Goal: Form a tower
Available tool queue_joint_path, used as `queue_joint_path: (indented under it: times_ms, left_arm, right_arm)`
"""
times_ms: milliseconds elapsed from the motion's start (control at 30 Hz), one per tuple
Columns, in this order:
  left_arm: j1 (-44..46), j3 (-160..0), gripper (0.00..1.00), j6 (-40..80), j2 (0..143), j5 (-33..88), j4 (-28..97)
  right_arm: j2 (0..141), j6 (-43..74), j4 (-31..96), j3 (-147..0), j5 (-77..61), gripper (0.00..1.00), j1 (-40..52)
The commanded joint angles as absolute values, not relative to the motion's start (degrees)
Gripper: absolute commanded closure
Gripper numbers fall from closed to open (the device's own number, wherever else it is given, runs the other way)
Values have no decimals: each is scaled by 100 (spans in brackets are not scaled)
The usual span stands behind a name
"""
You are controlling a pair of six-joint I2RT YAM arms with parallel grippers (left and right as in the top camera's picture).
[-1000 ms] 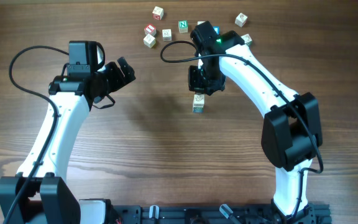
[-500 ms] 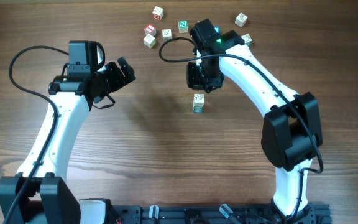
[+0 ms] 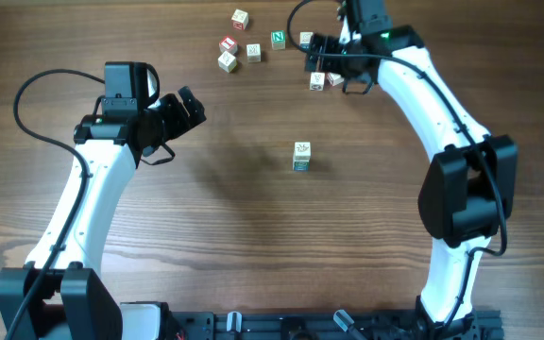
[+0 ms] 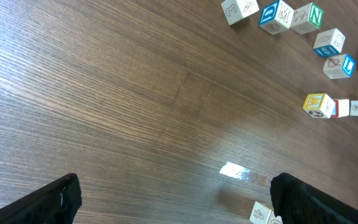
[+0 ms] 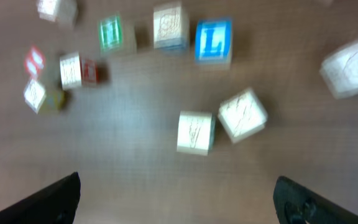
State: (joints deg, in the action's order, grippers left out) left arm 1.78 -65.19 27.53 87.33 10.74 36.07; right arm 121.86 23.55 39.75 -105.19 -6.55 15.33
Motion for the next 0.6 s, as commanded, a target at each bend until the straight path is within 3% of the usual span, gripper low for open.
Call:
queue_joint_path:
  times_ms: [0, 67, 133, 233, 333, 533, 567]
  left_arm:
    - [172, -6488, 0, 2742, 8724, 1041, 3581]
    - [172, -6488, 0, 2744, 8724, 1041, 3581]
    - [172, -6488, 0, 2742, 8724, 1041, 3581]
    - [172, -6488, 0, 2742, 8724, 1041, 3581]
    - [172, -6488, 0, 2742, 8724, 1041, 3581]
    - [172, -6488, 0, 2742, 8724, 1041, 3581]
    - [172, -6488, 0, 2742, 8724, 1041, 3581]
  right_arm:
    - [12715, 1549, 3409, -10617, -344, 0, 1256]
    - [13146, 856, 3063, -10617, -344, 1, 1175]
    - [13375, 558, 2954, -10617, -346, 8, 1160]
    - [13594, 292, 2912, -10617, -340, 30, 1153]
    - [13620, 60, 2912, -10617, -355, 43, 1151]
    - [13651, -145, 3114, -10600, -388, 54, 1166]
    - [13651, -137, 3155, -10600, -390, 60, 1166]
